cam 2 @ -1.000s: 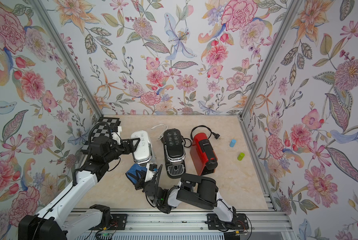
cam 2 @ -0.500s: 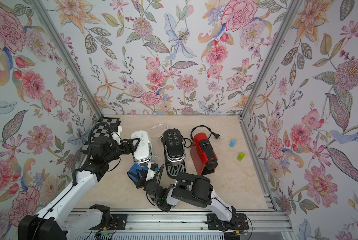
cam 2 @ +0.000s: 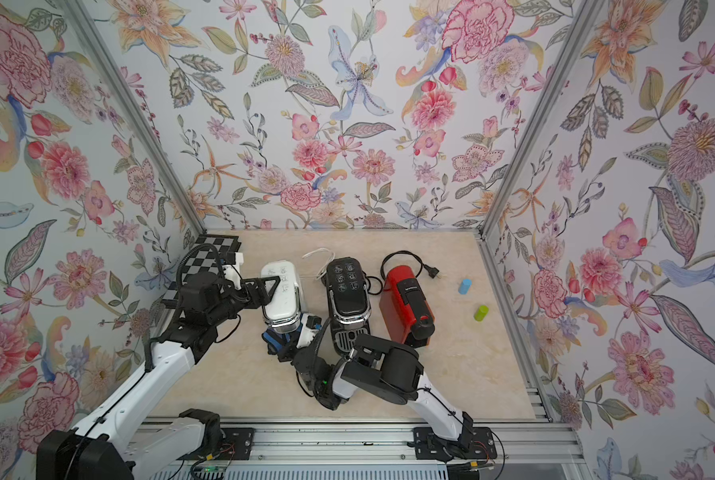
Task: Wipe the surface of a coffee machine
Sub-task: Wipe the dirt from the surface of the coffee machine.
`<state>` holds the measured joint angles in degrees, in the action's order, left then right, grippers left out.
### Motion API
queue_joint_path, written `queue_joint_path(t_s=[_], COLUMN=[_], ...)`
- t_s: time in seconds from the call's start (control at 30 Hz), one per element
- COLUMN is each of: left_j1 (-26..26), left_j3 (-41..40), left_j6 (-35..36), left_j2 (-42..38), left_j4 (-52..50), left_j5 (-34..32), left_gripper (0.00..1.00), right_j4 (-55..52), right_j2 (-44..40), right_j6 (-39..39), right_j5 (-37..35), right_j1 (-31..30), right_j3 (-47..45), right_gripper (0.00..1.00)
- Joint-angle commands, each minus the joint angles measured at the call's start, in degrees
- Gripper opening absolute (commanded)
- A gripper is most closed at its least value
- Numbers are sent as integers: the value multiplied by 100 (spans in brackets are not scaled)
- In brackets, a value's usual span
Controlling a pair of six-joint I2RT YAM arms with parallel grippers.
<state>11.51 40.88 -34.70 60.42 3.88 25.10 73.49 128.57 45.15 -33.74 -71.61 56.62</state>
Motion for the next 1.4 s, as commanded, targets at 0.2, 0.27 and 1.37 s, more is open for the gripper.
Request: queue_joint_path(t_s=[0.2,0.27,1.37], left_j1=[-56,-56,-61], left_j3=[-97,-90,-120], left_j6=[104,102,72], left_j2=[38,38,8], left_j4=[-177,-177,-145], left_j5=[100,100,134], left_gripper=[87,87,87], right_j4=[51,271,-976], right_j2=[198,107,-1227], right_j6=[-69,-116,-3019], right_j5=[180,15,-1382], right_j1=[-62,-75,-347], right_j3=[339,137,-116], right_gripper=[0,0,0])
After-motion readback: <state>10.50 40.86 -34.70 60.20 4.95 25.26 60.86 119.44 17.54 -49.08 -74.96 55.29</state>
